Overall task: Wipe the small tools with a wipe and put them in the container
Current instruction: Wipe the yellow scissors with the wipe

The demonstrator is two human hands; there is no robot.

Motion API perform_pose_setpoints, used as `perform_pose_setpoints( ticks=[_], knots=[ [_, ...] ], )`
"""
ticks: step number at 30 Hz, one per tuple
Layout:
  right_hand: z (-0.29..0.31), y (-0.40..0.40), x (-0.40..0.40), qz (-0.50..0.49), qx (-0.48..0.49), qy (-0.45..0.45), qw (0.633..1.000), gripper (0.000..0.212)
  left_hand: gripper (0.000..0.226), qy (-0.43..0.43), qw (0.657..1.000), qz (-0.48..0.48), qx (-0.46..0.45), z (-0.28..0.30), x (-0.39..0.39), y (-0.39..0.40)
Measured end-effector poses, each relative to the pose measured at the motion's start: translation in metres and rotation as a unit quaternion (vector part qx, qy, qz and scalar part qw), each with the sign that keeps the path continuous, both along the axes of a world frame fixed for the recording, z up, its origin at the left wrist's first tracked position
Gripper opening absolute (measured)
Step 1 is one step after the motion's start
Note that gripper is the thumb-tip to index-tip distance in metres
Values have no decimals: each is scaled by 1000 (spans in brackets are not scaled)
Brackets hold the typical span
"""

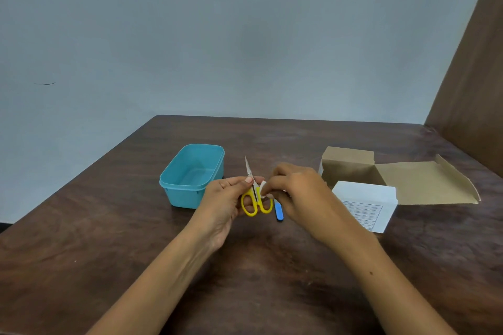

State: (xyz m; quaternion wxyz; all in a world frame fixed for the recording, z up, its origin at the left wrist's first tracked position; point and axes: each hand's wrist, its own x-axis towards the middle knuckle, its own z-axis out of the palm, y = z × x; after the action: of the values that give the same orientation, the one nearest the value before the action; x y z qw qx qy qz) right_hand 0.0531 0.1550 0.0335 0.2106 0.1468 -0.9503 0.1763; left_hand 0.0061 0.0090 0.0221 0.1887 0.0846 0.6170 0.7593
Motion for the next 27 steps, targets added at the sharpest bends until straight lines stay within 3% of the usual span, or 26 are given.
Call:
perform_pose_setpoints(
  ticks=[2, 5, 11, 16, 19, 27],
  knots=[
    [-2, -4, 1, 13, 6, 20, 1000, 17, 22, 4, 1000, 15, 2, 0, -1, -1],
    [4, 0, 6, 47, 34, -36, 998, 15, 21, 3, 1000, 29, 2, 0, -2, -3],
    [12, 10, 10, 55, 1, -90, 994, 17, 22, -13, 1000, 13, 2, -1, 2, 1],
    [6, 8, 4, -3, -75, 31, 997, 18, 23, -13, 1000, 0, 15, 0, 2, 1],
    [0, 2, 1, -6, -81, 40, 996, 16, 23, -13, 999, -3, 36, 1, 3, 1],
    [3, 5, 4, -13, -136, -71, 988, 13, 23, -36, 997, 31, 54, 2, 2, -1]
  ],
)
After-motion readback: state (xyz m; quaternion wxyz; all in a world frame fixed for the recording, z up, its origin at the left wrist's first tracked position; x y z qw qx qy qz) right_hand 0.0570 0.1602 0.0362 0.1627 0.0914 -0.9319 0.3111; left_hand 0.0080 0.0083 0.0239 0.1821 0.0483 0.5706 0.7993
